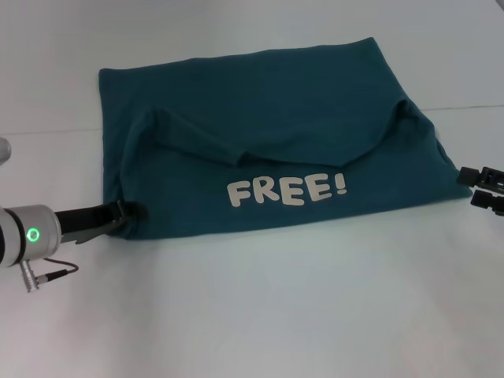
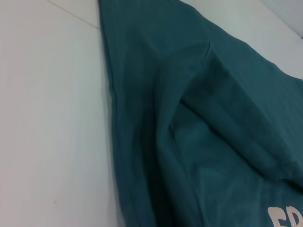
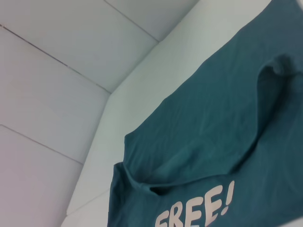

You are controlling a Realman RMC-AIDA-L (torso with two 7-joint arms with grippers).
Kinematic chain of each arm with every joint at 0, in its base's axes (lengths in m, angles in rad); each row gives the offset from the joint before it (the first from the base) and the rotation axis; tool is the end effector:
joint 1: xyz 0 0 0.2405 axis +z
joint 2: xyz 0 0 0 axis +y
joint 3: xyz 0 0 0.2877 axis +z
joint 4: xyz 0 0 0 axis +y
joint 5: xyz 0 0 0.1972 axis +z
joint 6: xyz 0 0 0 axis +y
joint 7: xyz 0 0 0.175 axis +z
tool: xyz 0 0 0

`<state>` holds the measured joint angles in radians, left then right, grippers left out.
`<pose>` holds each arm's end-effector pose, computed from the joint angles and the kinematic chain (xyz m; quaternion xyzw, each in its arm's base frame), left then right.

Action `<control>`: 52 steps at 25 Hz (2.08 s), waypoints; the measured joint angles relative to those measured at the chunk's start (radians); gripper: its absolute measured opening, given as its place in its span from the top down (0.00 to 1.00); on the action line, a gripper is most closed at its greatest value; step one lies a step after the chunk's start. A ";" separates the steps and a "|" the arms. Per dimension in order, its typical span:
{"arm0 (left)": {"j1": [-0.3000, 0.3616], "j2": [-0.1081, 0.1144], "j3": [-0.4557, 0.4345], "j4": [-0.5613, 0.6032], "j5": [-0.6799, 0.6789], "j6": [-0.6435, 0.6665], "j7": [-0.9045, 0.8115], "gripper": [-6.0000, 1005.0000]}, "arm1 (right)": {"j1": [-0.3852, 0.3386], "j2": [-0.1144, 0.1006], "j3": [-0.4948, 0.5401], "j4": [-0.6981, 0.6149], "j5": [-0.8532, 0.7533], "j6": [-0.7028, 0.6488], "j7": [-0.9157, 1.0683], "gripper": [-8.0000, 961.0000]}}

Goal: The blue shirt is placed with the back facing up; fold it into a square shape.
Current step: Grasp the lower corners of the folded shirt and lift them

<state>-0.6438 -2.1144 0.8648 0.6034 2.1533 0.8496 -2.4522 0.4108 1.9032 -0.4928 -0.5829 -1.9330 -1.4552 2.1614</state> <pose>-0.3018 0.4277 -0.0687 -0.7004 -0.6367 -0.1819 0.2665 0.3609 0.3486 0.0605 -0.6891 0.6133 0.3344 0.1930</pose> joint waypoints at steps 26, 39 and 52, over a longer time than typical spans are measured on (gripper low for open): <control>-0.008 0.023 -0.019 0.041 -0.012 0.065 -0.034 0.96 | 0.255 -0.102 -0.062 -0.091 -0.618 0.294 0.265 0.05; -0.008 0.015 -0.021 0.046 -0.012 0.060 -0.033 0.96 | 0.337 -0.009 -0.106 -0.063 -0.665 0.411 0.244 0.05; -0.005 0.014 -0.021 0.044 -0.013 0.054 -0.031 0.96 | 0.337 0.048 -0.236 -0.026 -0.666 0.575 0.232 0.05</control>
<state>-0.6484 -2.1000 0.8436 0.6469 2.1403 0.9038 -2.4836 0.7476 1.9513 -0.7284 -0.6086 -2.5986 -0.8800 2.3936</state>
